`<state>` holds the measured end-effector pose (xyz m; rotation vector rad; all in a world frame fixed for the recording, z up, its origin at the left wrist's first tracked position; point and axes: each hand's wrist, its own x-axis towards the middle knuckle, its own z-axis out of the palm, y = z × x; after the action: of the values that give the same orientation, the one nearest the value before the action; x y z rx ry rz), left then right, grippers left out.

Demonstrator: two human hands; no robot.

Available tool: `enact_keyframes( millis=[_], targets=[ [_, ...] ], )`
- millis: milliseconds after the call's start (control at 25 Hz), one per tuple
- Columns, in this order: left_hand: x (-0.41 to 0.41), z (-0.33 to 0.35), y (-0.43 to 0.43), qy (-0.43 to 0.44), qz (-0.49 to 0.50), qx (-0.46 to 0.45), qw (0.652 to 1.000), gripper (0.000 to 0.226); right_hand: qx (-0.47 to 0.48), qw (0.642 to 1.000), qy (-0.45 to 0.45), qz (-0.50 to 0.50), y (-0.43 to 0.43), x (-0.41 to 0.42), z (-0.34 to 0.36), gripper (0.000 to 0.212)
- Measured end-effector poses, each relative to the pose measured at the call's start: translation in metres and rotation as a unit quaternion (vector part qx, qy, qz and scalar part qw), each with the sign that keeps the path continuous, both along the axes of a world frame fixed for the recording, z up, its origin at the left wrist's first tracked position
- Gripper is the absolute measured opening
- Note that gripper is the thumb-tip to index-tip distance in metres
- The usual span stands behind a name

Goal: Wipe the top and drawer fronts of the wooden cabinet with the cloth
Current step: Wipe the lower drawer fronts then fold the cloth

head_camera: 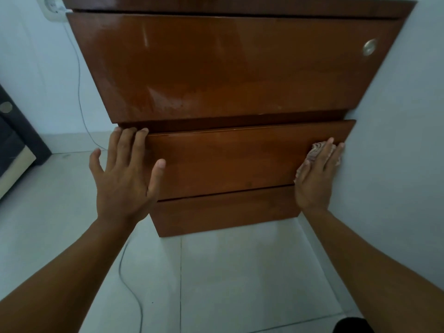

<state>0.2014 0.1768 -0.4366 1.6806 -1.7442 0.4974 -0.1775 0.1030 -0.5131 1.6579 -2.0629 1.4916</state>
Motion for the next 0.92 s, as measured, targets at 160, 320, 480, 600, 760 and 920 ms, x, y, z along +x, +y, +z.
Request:
enact_keyframes(
  millis=[160,320,480,600,760,920],
  targets=[
    [0.001,0.0,-0.001,-0.013,0.005,0.006,1.0,0.07,-0.128,0.989,-0.077,-0.013,0.013,0.03,0.04,0.051],
    [0.0,-0.003,-0.002,-0.007,0.013,0.012,1.0,0.071,-0.231,0.957,0.088,0.154,0.015,0.09,0.104,0.036],
    [0.002,-0.002,-0.001,-0.008,0.003,0.008,1.0,0.07,-0.2,0.942,0.193,0.188,-0.004,0.112,0.118,0.019],
    [0.002,-0.001,0.0,-0.011,0.01,0.009,1.0,0.07,-0.201,0.947,0.177,0.179,-0.008,0.082,0.116,0.019],
    [0.001,0.001,0.001,-0.004,0.009,0.013,1.0,0.069,-0.172,0.971,0.123,0.11,-0.012,0.015,0.115,0.017],
    [0.001,0.003,0.002,-0.012,0.008,0.016,1.0,0.069,-0.174,0.985,-0.012,0.008,-0.013,-0.028,0.122,0.015]
  ],
)
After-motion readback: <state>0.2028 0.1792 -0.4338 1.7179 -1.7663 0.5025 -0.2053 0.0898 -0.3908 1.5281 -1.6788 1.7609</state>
